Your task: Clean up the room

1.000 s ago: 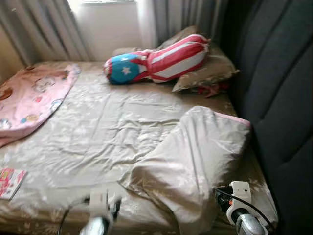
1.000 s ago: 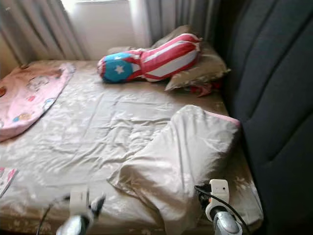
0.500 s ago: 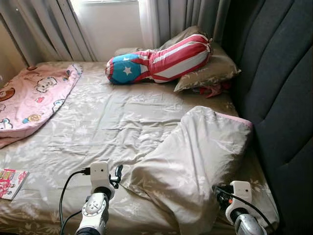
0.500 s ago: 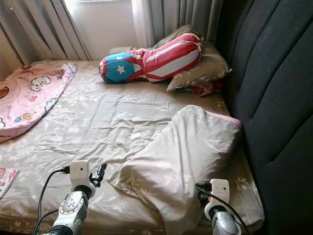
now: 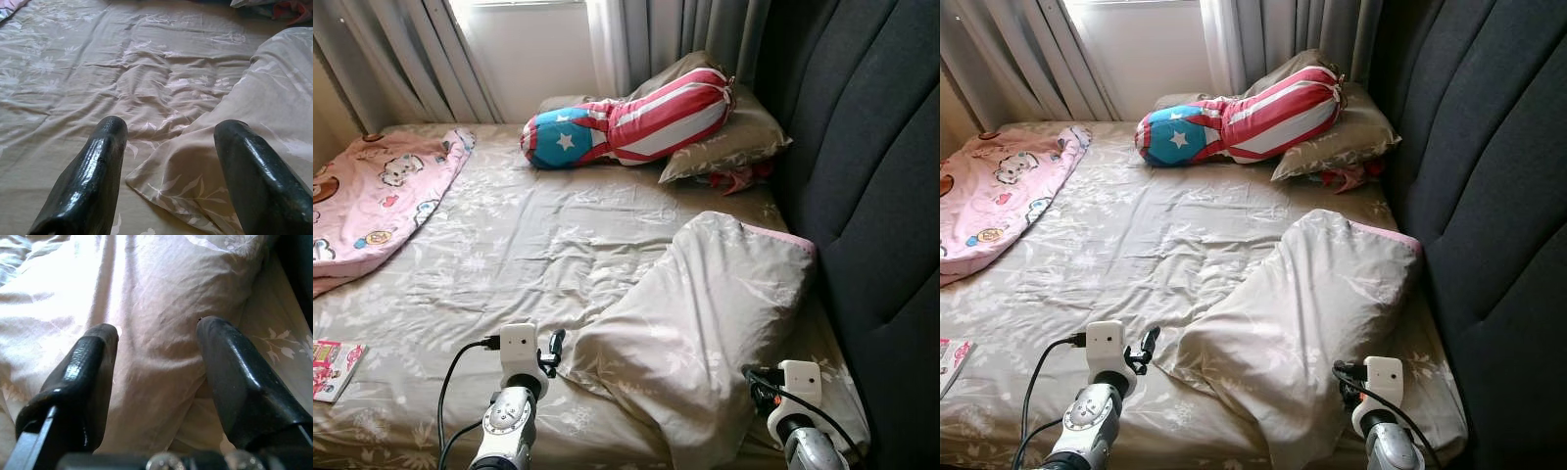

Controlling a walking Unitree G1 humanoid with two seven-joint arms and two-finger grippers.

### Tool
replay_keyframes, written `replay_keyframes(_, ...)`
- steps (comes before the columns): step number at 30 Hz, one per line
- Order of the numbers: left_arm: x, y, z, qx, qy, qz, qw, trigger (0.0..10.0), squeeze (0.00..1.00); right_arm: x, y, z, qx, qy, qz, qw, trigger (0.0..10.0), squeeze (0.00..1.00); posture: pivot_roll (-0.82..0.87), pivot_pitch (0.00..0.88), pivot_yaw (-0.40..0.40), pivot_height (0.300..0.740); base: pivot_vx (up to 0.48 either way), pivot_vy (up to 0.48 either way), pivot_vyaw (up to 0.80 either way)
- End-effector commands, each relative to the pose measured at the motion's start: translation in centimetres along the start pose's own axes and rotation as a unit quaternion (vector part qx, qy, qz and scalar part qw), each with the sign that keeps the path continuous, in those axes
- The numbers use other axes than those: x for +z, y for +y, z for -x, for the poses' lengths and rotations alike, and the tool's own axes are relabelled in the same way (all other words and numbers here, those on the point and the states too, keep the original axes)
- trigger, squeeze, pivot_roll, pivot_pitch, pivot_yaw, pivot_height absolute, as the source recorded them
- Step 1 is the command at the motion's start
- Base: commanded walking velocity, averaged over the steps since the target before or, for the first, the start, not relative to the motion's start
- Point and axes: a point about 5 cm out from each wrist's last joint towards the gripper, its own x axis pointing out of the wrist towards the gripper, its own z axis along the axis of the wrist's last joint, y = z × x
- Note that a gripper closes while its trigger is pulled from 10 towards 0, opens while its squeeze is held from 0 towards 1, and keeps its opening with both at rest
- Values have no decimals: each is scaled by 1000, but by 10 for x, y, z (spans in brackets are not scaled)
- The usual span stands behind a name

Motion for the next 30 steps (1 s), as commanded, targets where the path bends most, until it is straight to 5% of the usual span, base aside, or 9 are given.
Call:
replay_keyframes(1, 3, 4, -1, 7, -9, -1, 1000, 10000, 0, -1, 0, 1, -3, -6, -9, 1000, 10000, 0, -162, 0, 33, 740, 0, 0, 0)
replay_keyframes(15, 11, 7, -5, 17, -24, 3, 1000, 10000, 0, 0, 1, 0, -5, -6, -31, 999, 10000, 0, -153, 0, 34, 740, 0, 0, 0)
replay_keyframes(19, 12, 5, -5, 17, -25, 3, 1000, 10000, 0, -1, 2, -1, 12, 17, 10, 1000, 10000, 0, -151, 0, 29, 740, 0, 0, 0)
replay_keyframes(29, 15, 5, -7, 21, -31, 6, 999, 10000, 0, 14, -1, 1, -10, -75, -23, 997, 10000, 0, -145, 9, 25, 740, 0, 0, 0)
replay_keyframes(30, 14, 5, -7, 21, -31, 6, 999, 10000, 0, 77, 23, -24, 5, -196, 9, 981, 10000, 0, -147, 10, 25, 740, 0, 0, 0)
